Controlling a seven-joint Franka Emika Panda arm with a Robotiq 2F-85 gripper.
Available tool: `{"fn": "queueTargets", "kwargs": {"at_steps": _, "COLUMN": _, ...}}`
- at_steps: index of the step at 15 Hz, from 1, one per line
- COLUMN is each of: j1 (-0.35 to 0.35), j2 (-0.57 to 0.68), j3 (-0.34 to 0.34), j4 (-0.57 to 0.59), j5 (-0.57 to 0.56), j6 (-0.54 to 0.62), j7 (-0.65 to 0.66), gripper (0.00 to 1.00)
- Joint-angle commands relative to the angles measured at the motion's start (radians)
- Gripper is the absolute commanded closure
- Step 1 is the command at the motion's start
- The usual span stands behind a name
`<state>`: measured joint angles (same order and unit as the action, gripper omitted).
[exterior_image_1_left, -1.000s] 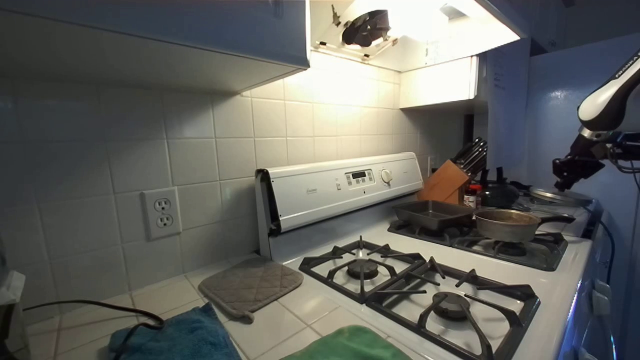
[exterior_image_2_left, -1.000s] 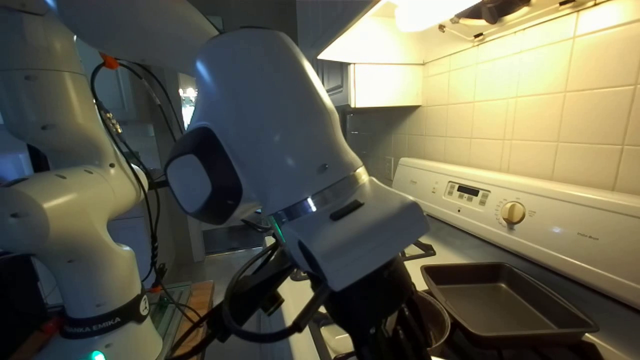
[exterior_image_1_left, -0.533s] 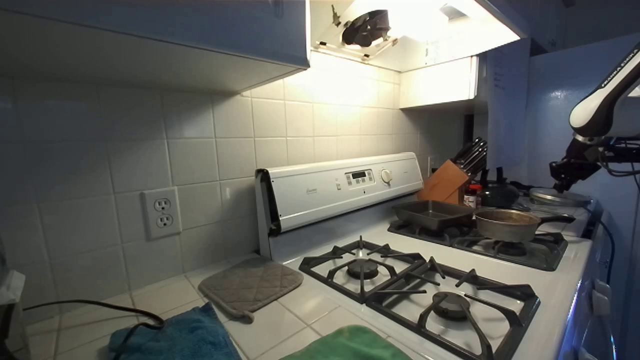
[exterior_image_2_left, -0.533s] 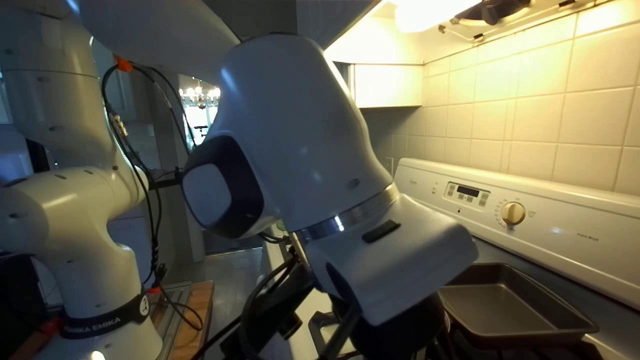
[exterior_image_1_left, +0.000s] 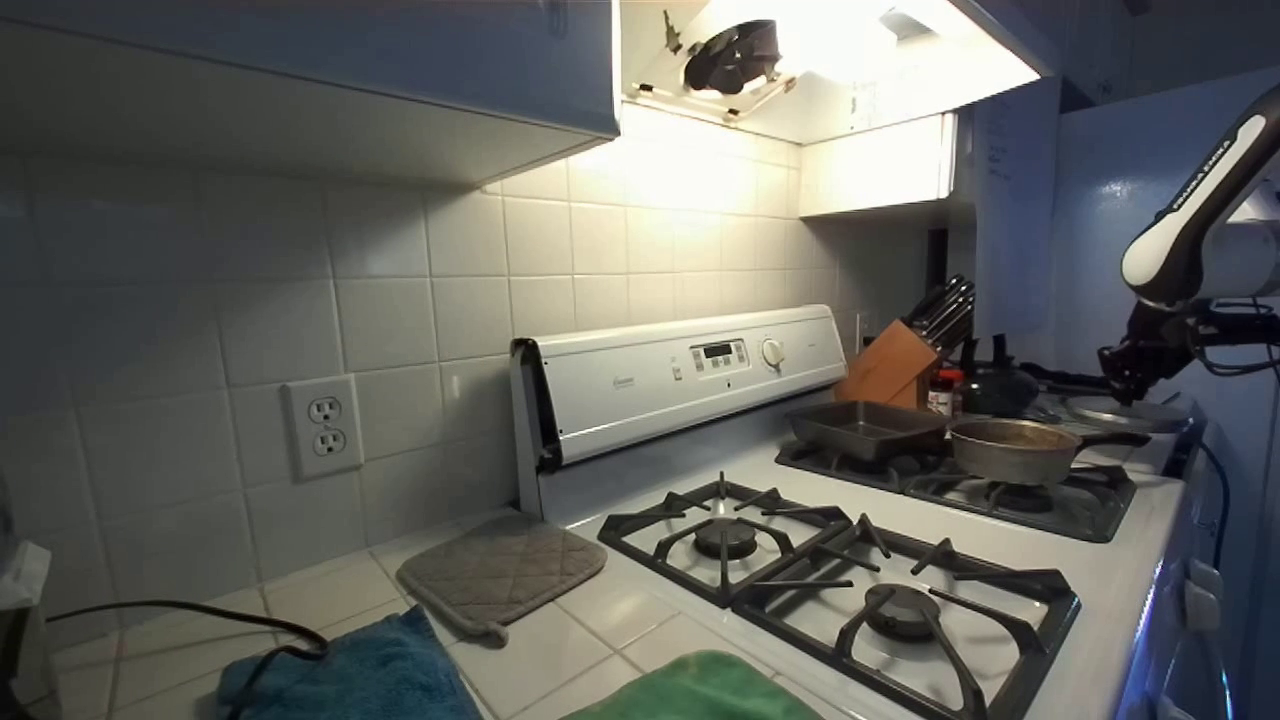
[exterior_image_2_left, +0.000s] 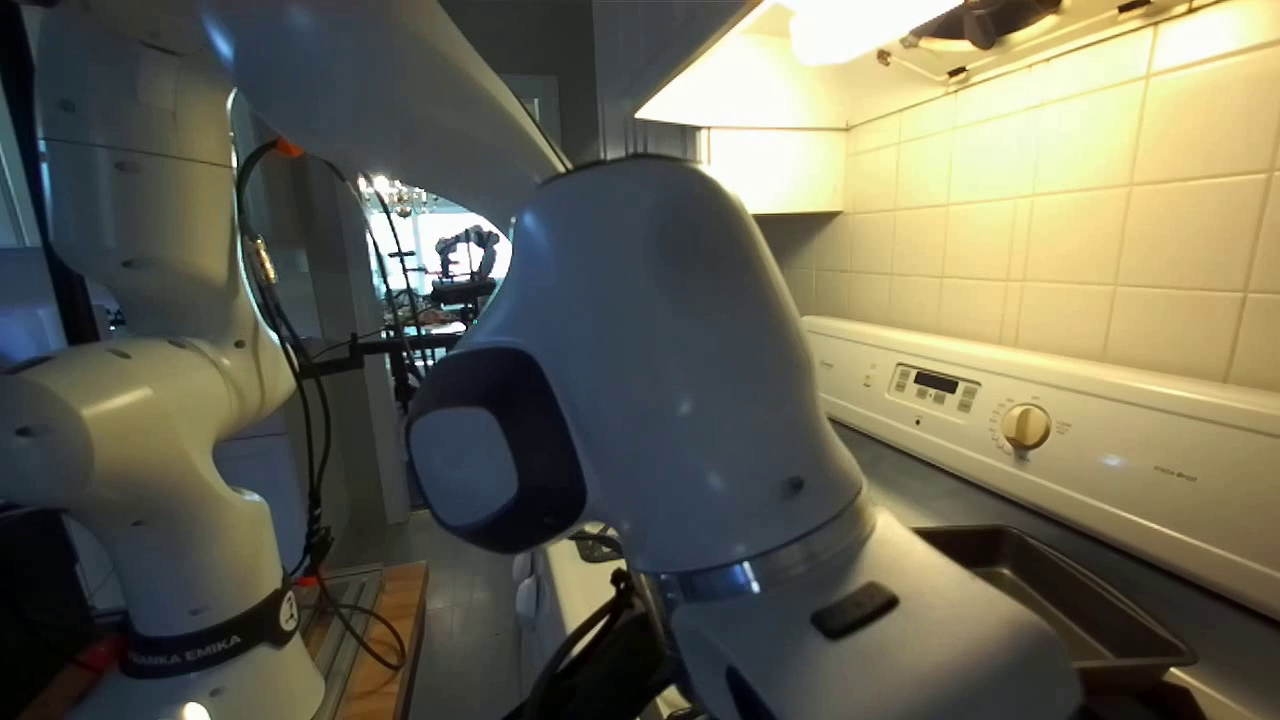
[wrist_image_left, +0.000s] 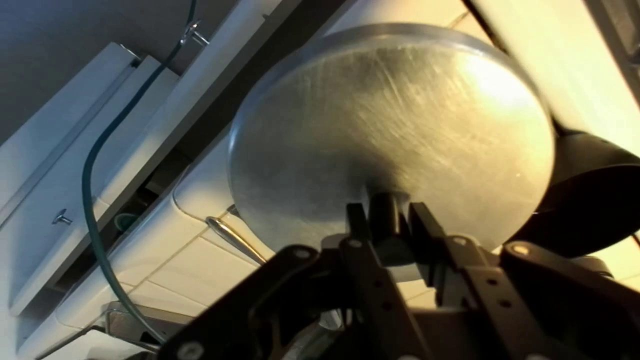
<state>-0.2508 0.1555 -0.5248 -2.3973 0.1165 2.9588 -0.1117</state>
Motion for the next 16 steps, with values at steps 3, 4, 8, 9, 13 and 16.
{"fn": "queueTargets", "kwargs": {"at_steps": 3, "j1": -0.087, "j2": 0.089, "j3": 0.056, "j4": 0.065, "j5": -0.036, "j6": 0.017, "j7": 0.051, "gripper": 0.94}}
{"fn": "queueTargets", "kwargs": {"at_steps": 4, "j1": -0.067, "j2": 0.106, "j3": 0.041, "j4": 0.073, "j5": 0.014, "j6": 0.029, "j7": 0.016, "gripper": 0.94}}
{"fn": "queueTargets", "kwargs": {"at_steps": 8, "j1": -0.106, "j2": 0.149, "j3": 0.094, "j4": 0.101, "j5": 0.062, "j6": 0.061, "j7": -0.003, "gripper": 0.94}}
{"fn": "queueTargets", "kwargs": {"at_steps": 9, "j1": -0.116, "j2": 0.159, "j3": 0.109, "j4": 0.107, "j5": 0.071, "j6": 0.062, "j7": -0.007, "gripper": 0.94}}
{"fn": "queueTargets", "kwargs": {"at_steps": 13, "j1": -0.153, "j2": 0.203, "j3": 0.165, "j4": 0.142, "j5": 0.086, "j6": 0.055, "j7": -0.013, "gripper": 0.94}}
{"fn": "queueTargets", "kwargs": {"at_steps": 16, "j1": -0.178, "j2": 0.231, "j3": 0.197, "j4": 0.164, "j5": 0.082, "j6": 0.058, "j7": -0.010, "gripper": 0.94}}
